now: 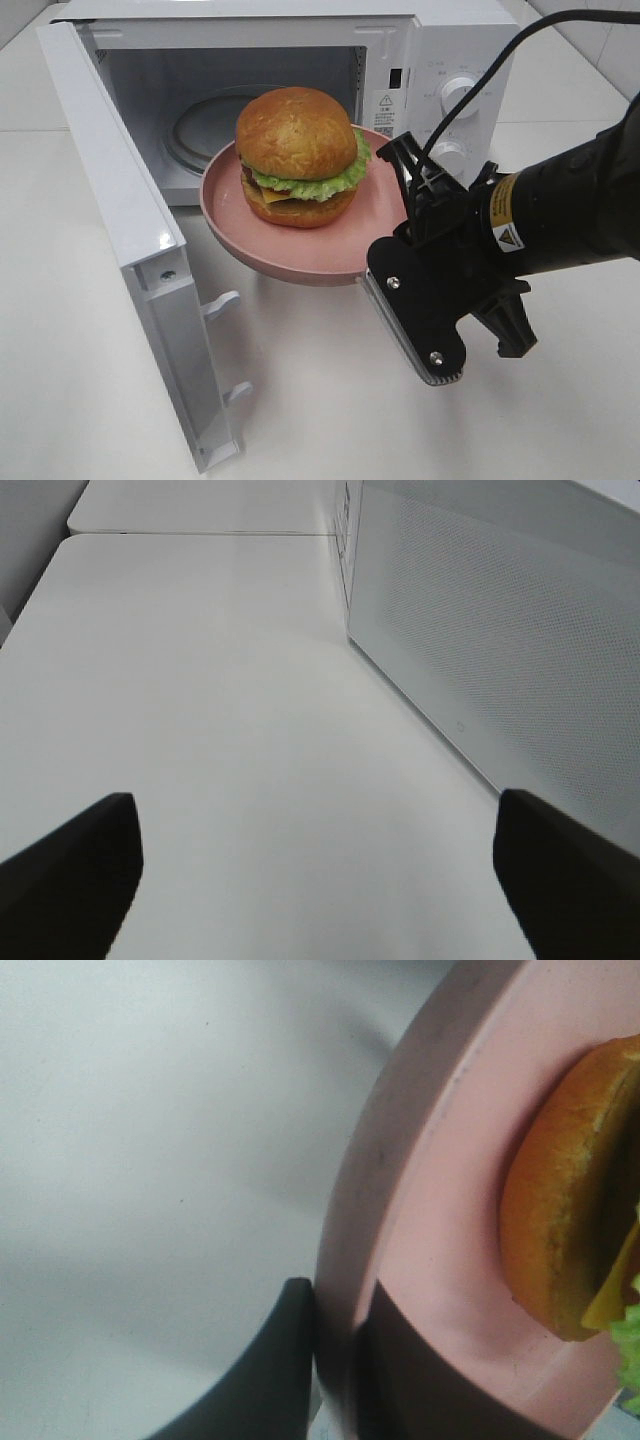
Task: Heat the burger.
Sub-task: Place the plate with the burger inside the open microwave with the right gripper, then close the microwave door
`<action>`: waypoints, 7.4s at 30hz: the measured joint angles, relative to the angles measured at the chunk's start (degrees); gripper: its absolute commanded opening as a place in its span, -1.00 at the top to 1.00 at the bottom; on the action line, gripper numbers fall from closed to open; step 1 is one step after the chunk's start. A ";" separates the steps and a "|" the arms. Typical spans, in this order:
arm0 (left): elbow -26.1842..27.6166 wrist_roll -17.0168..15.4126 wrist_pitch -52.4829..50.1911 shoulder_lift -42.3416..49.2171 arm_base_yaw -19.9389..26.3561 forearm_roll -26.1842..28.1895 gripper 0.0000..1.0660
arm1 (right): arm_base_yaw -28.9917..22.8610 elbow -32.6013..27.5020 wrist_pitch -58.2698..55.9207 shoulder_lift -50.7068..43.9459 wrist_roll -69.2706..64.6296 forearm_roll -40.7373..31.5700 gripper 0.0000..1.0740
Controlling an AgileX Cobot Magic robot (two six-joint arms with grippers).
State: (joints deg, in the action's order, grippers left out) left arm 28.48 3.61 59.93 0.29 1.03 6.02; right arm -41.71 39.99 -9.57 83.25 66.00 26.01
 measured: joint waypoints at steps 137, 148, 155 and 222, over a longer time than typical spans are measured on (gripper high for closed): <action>0.00 0.00 0.00 0.00 0.00 -0.06 -0.64 | 5.10 60.50 -11.12 48.13 -16.04 -5.21 0.02; 0.00 0.00 0.00 0.00 0.00 -0.06 -0.64 | 5.10 52.71 -5.44 43.95 -17.99 -5.21 -0.34; 0.00 0.00 0.00 0.00 0.00 -0.06 -0.64 | 5.10 45.49 -1.55 40.34 -17.99 -5.10 -0.36; 0.00 0.00 0.00 0.00 0.00 -0.06 -0.64 | 5.27 13.64 -51.28 -18.62 -81.13 -6.02 -0.42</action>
State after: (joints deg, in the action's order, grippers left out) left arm 28.48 3.61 59.93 0.29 1.03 5.96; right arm -36.44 53.63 -60.85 64.63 -15.13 20.00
